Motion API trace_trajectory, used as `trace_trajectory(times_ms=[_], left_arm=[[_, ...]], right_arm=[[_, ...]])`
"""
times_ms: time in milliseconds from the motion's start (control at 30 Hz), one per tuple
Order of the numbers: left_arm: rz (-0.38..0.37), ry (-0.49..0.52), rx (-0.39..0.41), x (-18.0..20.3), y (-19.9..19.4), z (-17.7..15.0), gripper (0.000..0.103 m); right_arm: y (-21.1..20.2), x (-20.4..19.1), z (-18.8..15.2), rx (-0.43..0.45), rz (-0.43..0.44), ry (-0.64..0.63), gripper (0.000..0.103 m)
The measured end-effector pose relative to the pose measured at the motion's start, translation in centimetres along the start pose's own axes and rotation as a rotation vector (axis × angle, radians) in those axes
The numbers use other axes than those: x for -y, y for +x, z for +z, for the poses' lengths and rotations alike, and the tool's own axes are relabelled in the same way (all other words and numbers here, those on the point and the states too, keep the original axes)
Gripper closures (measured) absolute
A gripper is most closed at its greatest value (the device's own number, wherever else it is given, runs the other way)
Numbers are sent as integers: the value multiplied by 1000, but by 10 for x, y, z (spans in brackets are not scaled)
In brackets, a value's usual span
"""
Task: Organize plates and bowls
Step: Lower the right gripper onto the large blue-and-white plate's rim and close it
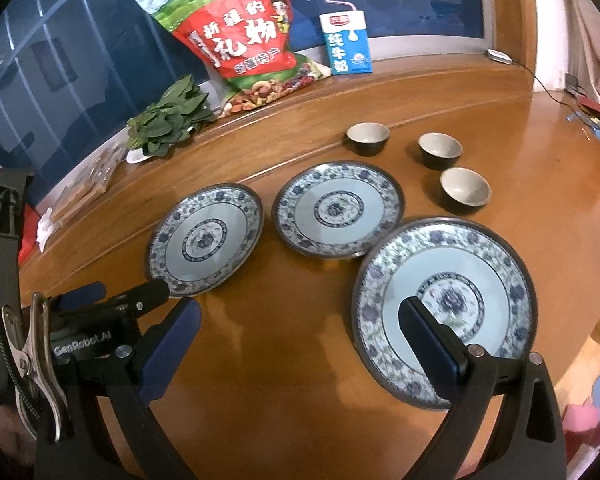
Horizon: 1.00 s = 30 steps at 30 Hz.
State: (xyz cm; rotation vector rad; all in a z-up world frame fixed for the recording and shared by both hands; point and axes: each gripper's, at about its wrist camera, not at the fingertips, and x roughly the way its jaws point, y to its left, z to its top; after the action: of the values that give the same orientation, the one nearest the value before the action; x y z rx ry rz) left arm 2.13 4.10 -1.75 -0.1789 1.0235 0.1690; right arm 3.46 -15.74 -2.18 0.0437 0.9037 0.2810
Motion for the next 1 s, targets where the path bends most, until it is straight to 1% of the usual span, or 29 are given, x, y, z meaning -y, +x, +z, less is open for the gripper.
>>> trace_trajectory(times_ms=[100,200,267,467,533,633,700,833,867,1000], left_arm=[[14,-19,-10,-10,6,7,2],[38,-34,-14,-21,13,15,2],[56,-44,-18,-26,18,20,2],[58,-65,-30,-41,37,36,2],[63,-65,-38,-45,44,41,2],[76,-76,-57,-50,58,48,2],[68,-82,-65,-52,64,51,6],[60,-82,-85,-55,81,58,11],[56,-83,-91,-56,85,60,14],[41,-95,-125,-59,101,66,24]], right_arm=[[8,-3,6,-9,4,-16,3],[18,-6,11,-24,13,-26,8],[23,-9,13,-34,20,-30,9],[46,-18,17,-81,69,-32,12],[52,-21,17,-98,81,-32,15],[67,-25,16,-136,108,-19,17],[76,-27,16,-157,118,-12,18],[92,-31,18,-185,131,-13,23],[95,-31,19,-190,134,-14,24],[111,-35,21,-222,147,-19,35]])
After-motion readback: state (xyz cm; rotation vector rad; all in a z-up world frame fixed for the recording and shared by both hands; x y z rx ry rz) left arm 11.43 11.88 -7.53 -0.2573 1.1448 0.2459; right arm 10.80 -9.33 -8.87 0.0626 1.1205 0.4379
